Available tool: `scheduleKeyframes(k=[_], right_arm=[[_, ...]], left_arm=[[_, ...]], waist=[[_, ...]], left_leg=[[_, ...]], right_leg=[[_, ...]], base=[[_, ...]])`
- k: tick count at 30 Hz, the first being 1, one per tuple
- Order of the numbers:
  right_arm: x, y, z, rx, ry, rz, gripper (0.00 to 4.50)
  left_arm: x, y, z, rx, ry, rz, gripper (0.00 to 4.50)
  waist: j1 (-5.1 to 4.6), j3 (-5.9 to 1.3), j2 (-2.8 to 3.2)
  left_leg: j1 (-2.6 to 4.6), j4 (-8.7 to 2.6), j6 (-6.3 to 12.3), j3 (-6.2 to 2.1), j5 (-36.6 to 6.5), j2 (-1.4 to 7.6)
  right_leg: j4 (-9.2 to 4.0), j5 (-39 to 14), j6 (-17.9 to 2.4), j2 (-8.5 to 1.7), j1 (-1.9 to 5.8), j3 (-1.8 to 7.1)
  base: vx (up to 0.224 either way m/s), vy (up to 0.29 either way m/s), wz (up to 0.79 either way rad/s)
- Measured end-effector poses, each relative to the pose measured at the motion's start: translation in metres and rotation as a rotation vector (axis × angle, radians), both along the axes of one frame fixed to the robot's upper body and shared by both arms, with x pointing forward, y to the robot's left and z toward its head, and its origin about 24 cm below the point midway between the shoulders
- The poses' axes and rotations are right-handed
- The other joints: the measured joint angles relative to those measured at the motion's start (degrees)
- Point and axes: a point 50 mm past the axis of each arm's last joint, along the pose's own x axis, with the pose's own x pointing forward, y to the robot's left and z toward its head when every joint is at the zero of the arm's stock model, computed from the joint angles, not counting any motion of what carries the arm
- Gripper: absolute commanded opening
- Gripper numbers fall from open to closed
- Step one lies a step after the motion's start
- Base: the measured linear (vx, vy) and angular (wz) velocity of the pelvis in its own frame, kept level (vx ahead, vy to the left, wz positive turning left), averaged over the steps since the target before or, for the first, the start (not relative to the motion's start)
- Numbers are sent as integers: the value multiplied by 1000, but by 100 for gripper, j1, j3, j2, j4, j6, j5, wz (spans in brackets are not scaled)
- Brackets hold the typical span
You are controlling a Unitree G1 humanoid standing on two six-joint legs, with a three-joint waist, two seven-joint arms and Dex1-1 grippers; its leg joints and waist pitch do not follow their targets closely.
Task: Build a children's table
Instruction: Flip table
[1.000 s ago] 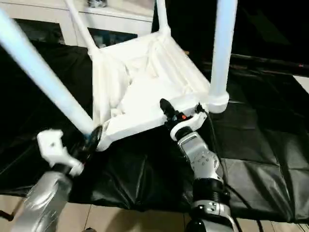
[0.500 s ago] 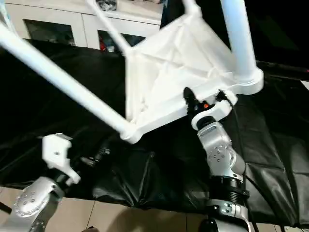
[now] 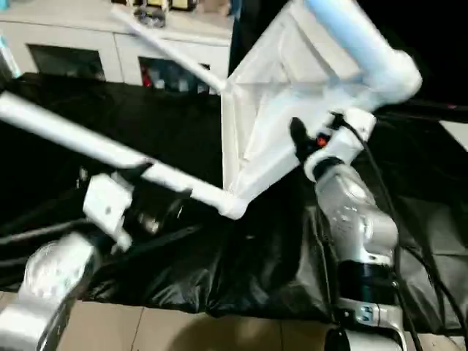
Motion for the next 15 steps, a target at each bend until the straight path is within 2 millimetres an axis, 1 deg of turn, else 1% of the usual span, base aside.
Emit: scheduleKeyframes(k=[2,4,7,9,12,14,15], right_arm=[[2,1,5,-37,6,-10,204],[3,-1,8,-92,6,-21,204],[3,-4,15,-215,-6,-31,204],[2,-3,18,-272,-8,-48,204],[3,-2,20,-324,-10,-66,201],[3,-2,21,-365,-13,-82,201],[3,-1,21,-385,-14,-91,201]], left_arm=[[6,-2,17,27,-55,-11,450],[7,-5,29,39,-105,-23,450],[12,-5,40,103,-146,-45,450],[15,-7,51,120,-186,-64,450],[19,-10,65,130,-230,-74,450],[23,-11,81,152,-283,-78,450],[24,-11,94,163,-326,-77,450]], waist=[[23,1,-1],[51,-3,-9],[105,-6,-35],[124,-16,-81],[113,-19,-134],[114,-19,-156],[110,-18,-159]], left_leg=[[2,3,0,-2,0,-4],[0,3,1,-2,-1,-19],[-9,5,1,-4,-1,-29],[-18,5,1,-6,0,-29],[-27,8,0,-6,0,-27],[-29,10,0,-7,0,-25],[-28,9,0,-7,0,-25]], right_leg=[[-13,0,1,0,-2,3],[-28,-4,7,-6,16,15],[-28,-15,26,-5,32,32],[-21,-18,31,-4,40,33],[-12,-21,34,0,35,36],[-8,-21,35,2,32,36],[-8,-21,35,3,31,37]], base=[[0,0,0],[0,0,0],[0,0,0],[0,0,0],[0,0,0],[0,0,0],[0,0,0]])
